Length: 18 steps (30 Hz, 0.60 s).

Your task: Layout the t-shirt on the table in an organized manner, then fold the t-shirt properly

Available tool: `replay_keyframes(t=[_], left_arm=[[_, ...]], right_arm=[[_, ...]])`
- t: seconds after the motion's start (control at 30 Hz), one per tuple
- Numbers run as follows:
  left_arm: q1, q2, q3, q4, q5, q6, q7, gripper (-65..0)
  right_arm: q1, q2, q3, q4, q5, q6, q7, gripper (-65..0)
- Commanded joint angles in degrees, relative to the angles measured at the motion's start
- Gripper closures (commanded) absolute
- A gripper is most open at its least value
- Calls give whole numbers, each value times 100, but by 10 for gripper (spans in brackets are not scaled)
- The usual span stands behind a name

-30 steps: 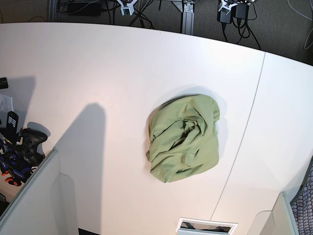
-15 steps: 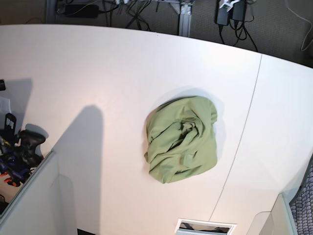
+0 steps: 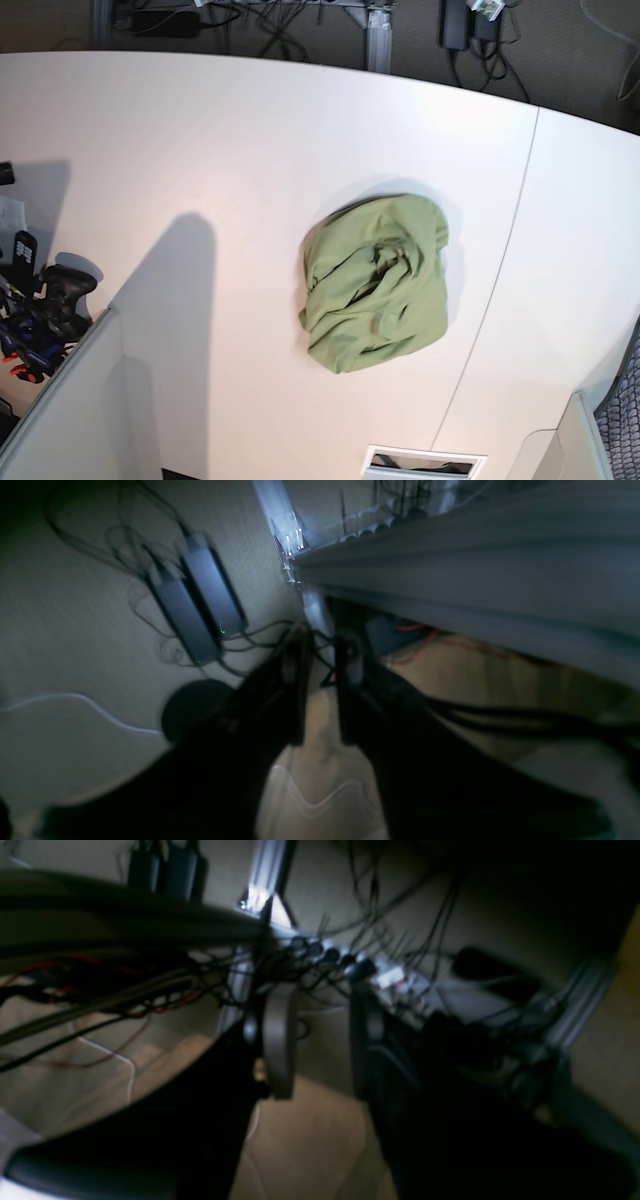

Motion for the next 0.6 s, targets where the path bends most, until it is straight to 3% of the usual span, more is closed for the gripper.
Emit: replay_keyframes(t=[0.0, 0.1, 0.37, 0.57], left_arm=[[190, -42, -81, 411, -79, -46, 22, -180], [483, -120, -245, 1314, -203, -48, 264, -257], [907, -120, -367, 2933, -205, -46, 713, -258], [907, -118, -369, 3375, -179, -46, 555, -258]], right_arm=[[-170, 96, 15, 302, 46, 42, 55, -184], [-450, 181, 22, 1019, 48, 42, -197, -184], [-802, 289, 61, 2806, 48, 42, -437, -184], [-398, 605, 81, 3888, 52, 22, -433, -185]])
